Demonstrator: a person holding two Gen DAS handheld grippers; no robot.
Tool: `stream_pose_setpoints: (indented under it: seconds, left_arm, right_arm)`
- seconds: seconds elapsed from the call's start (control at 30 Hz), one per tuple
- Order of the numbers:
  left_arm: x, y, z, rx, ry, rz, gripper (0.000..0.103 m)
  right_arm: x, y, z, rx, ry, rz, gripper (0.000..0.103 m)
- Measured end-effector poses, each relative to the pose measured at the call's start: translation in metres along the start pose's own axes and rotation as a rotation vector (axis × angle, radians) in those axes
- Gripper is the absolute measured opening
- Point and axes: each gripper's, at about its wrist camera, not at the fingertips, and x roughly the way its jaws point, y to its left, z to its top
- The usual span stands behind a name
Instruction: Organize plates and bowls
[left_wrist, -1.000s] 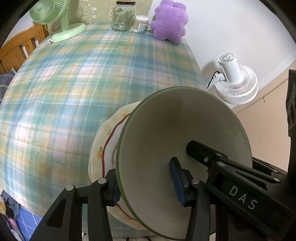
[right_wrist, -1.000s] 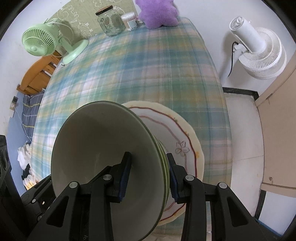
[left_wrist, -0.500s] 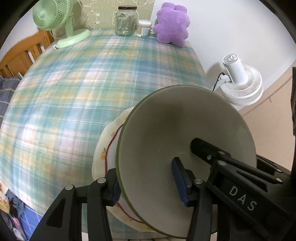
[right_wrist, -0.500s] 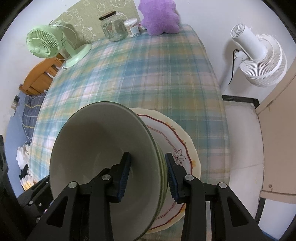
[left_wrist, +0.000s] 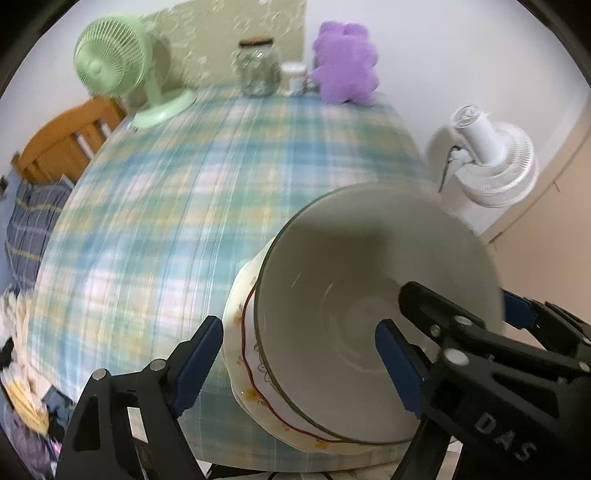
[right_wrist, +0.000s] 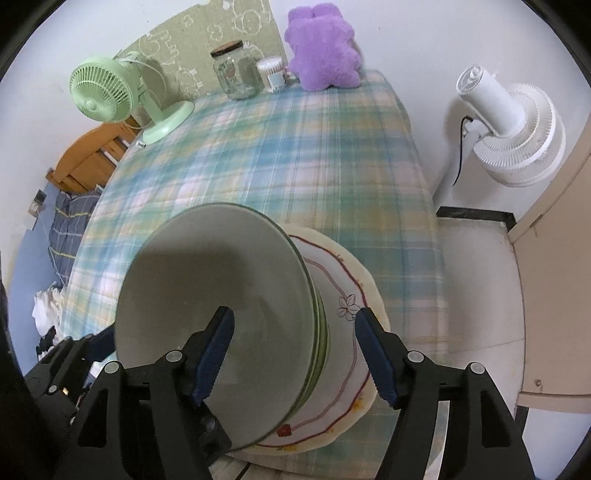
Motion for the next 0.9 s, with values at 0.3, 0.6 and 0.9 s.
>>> stream_pose_setpoints:
  seconds: [0.3,0.6,0.9]
  left_arm:
    - [-0.034,0.020,0.012,0.069,-0.141,-0.065,0.092]
    - [-0.061,0.094,0.008,0.104,-0.254,-0.090,0.092]
    - [-0.067,0.176,-0.011,0.153,-0.348,-0.077,0.096]
  right_arm:
    - [-0.037,0.018,0.006,0.019,-0.137,-0.114,0.071]
    - [-0.064,0.074,-0.008,0.094,-0.264,-0.186,0.071]
    - [-0.059,0.149,-0.037,0.134,-0.378,-0.234,0.079]
